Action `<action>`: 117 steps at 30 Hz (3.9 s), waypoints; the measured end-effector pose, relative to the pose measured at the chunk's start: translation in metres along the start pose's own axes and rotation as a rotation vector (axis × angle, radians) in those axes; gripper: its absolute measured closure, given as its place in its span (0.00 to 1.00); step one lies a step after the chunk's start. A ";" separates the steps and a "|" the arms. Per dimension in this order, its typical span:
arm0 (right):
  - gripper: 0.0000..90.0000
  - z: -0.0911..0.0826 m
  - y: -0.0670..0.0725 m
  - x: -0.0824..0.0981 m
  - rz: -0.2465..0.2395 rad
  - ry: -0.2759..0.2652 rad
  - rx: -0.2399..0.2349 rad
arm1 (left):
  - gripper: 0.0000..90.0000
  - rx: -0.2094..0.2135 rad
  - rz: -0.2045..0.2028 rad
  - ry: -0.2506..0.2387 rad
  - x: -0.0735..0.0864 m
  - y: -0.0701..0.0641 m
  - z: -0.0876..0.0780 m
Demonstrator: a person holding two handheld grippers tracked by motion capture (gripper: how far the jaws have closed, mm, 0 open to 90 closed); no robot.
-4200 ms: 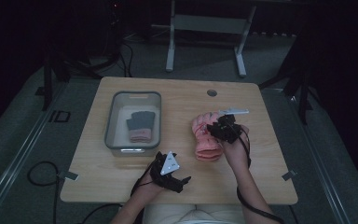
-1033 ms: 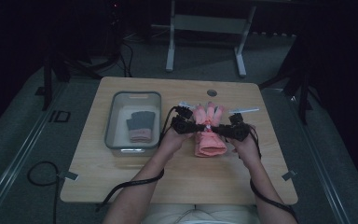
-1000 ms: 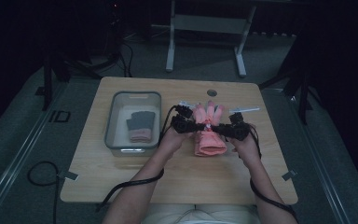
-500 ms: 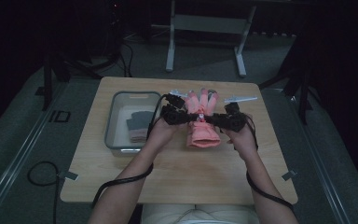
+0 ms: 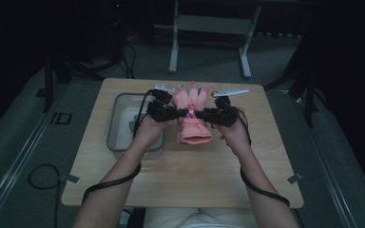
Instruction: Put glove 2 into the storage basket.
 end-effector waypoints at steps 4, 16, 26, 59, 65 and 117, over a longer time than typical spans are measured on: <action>0.75 0.006 0.005 -0.006 -0.008 0.000 -0.009 | 0.83 -0.016 -0.009 -0.005 0.000 0.009 -0.011; 0.75 0.040 0.034 -0.034 -0.052 0.013 -0.041 | 0.83 -0.081 -0.031 -0.018 0.004 0.041 -0.049; 0.75 0.072 0.057 -0.054 -0.084 0.029 -0.092 | 0.83 -0.129 -0.056 -0.017 0.010 0.067 -0.077; 0.75 0.174 0.053 -0.042 -0.042 0.177 -0.113 | 0.83 -0.186 -0.198 0.085 0.063 0.142 -0.057; 0.75 0.183 0.042 -0.028 -0.033 0.224 -0.108 | 0.83 -0.171 -0.222 0.115 0.077 0.144 -0.040; 0.63 0.211 0.025 -0.019 -0.089 0.311 -0.014 | 0.50 -0.483 -0.116 0.212 0.090 0.146 -0.012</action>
Point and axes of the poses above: each handheld gripper's, and its own axes: z roughly forward along the jaws, x roughly out of its underside, y roughly to its left, the point moved 3 cm from there along z, roughly forward along the jaws, and after that the axes turned 10 degrees about -x, right-handed, at the moved point
